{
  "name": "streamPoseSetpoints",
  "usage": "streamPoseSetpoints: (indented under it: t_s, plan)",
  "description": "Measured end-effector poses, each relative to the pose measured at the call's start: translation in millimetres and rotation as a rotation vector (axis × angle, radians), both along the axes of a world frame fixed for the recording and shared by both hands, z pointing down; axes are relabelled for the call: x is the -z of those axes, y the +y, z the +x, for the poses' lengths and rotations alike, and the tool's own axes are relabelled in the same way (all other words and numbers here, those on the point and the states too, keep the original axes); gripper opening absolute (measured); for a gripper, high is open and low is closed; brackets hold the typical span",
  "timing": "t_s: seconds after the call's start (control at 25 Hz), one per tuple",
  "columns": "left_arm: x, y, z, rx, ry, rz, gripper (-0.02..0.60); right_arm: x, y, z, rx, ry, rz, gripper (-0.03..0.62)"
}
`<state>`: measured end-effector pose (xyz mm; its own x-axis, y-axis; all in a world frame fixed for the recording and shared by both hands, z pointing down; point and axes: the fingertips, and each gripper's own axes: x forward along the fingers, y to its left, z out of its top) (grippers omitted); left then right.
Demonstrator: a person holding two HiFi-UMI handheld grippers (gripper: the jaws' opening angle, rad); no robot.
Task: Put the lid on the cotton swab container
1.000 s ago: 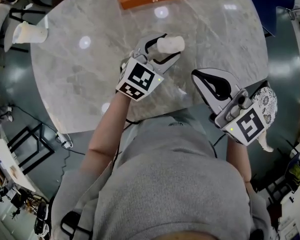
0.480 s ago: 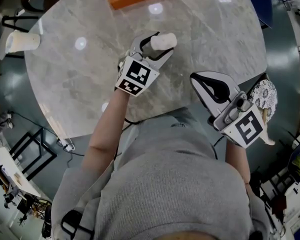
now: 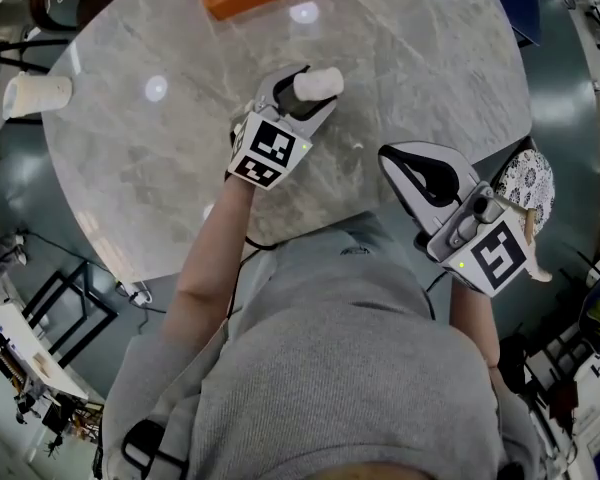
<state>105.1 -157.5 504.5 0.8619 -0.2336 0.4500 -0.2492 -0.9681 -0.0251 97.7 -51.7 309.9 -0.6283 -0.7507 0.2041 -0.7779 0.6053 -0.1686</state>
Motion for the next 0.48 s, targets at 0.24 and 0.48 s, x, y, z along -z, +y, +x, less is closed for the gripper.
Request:
streamPoseSetpoints:
  t_s: [0.24,0.48]
  plan:
    - [2.2,4.5,0.9,-0.021,-0.001,-0.02,0.273,0.3,-0.3,-1.1,0.011,-0.005,0.004,0.0]
    - [3.9,4.9,0.9,-0.013,-0.003,-0.033,0.273,2.7,-0.8,-1.3,0.027,-0.006,0.02,0.0]
